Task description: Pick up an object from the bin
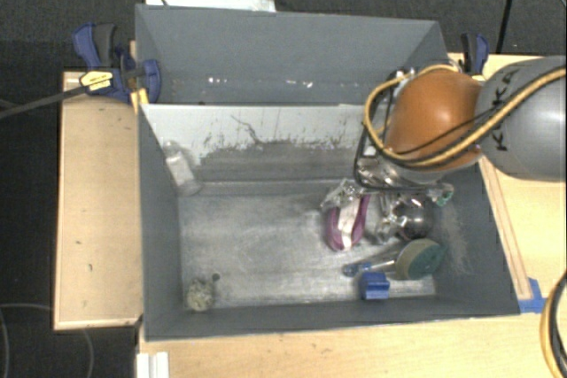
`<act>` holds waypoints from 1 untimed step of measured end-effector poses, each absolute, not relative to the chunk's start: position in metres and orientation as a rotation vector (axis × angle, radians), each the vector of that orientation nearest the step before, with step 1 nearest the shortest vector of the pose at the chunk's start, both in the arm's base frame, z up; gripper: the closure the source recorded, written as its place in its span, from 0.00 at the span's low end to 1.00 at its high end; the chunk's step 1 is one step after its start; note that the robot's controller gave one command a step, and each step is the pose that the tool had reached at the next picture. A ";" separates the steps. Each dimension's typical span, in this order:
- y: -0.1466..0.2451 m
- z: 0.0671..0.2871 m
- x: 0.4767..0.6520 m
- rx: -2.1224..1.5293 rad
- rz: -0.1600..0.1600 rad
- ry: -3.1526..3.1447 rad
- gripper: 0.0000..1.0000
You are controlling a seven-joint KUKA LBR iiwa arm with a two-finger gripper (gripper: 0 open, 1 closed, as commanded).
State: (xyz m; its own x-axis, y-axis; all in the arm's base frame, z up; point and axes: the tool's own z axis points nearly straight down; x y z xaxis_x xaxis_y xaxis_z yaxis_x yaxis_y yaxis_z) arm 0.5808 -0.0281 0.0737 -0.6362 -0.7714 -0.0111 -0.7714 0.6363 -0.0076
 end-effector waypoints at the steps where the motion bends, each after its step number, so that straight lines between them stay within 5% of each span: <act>1: -0.026 0.075 0.582 -1.324 -0.001 2.830 1.00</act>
Offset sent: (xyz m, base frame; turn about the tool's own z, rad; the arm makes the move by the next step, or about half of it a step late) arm 0.0000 0.0000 0.0000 0.0000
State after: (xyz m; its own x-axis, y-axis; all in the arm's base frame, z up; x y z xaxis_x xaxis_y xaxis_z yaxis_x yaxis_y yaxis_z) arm 0.5819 -0.0264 0.0752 -0.6407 -0.7677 -0.0150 -0.7677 0.6408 -0.0081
